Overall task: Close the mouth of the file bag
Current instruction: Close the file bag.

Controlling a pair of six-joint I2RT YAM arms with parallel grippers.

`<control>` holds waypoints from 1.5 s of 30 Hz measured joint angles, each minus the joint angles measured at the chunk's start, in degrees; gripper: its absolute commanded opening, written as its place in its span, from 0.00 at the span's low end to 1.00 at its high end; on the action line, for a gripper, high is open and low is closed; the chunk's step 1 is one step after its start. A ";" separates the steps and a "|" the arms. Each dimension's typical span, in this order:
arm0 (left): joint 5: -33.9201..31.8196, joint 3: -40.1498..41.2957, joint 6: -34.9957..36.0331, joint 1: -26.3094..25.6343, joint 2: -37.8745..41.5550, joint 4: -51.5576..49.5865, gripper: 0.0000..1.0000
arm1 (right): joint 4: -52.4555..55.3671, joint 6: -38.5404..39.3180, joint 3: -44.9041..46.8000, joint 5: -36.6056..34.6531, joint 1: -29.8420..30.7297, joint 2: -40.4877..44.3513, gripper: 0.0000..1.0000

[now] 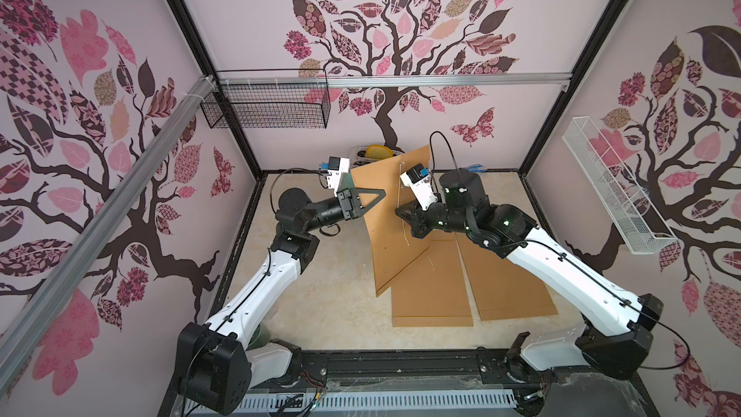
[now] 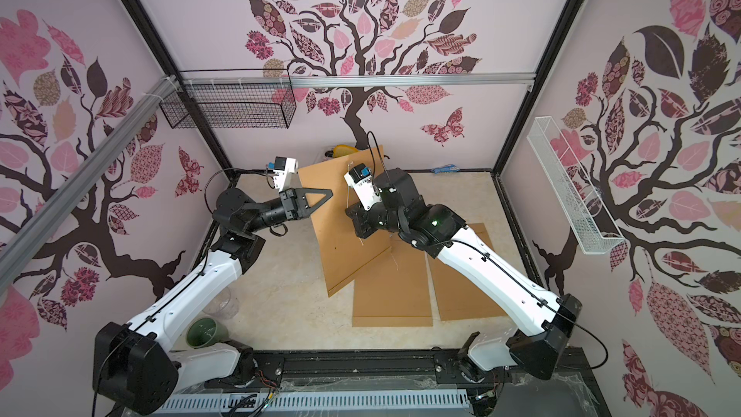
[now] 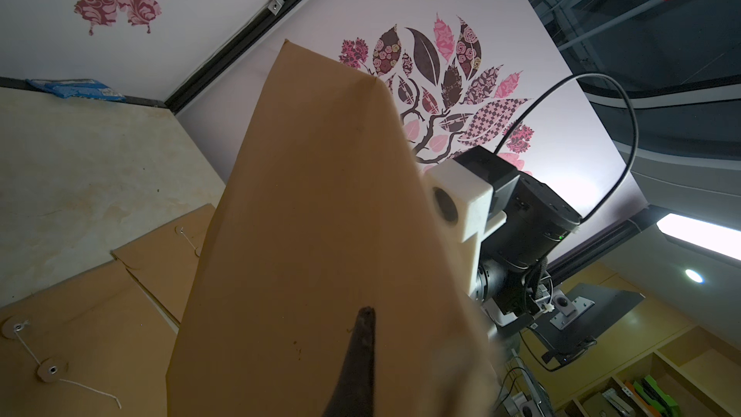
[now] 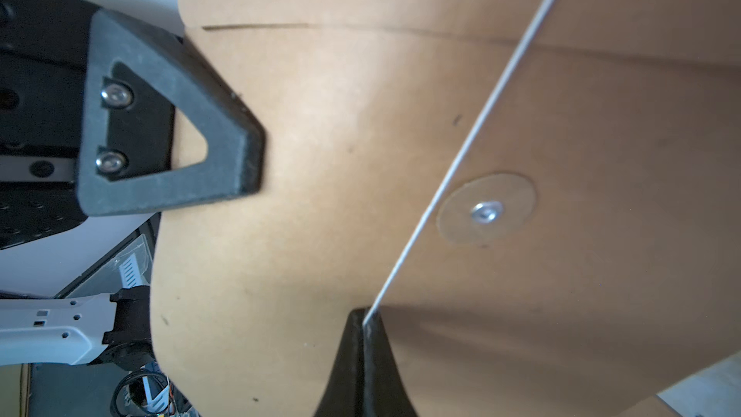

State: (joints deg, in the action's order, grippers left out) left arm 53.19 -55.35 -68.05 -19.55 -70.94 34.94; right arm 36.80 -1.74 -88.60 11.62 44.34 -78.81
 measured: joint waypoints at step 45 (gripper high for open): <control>-0.76 -0.02 -0.20 -3.13 1.77 -2.45 0.00 | -0.48 0.44 4.94 2.47 -3.67 3.45 0.00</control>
State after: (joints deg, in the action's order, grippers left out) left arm 52.42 -55.37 -68.25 -22.68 -69.17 32.49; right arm 36.32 -1.30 -83.66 14.09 40.66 -75.35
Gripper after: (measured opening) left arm 0.040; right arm 0.044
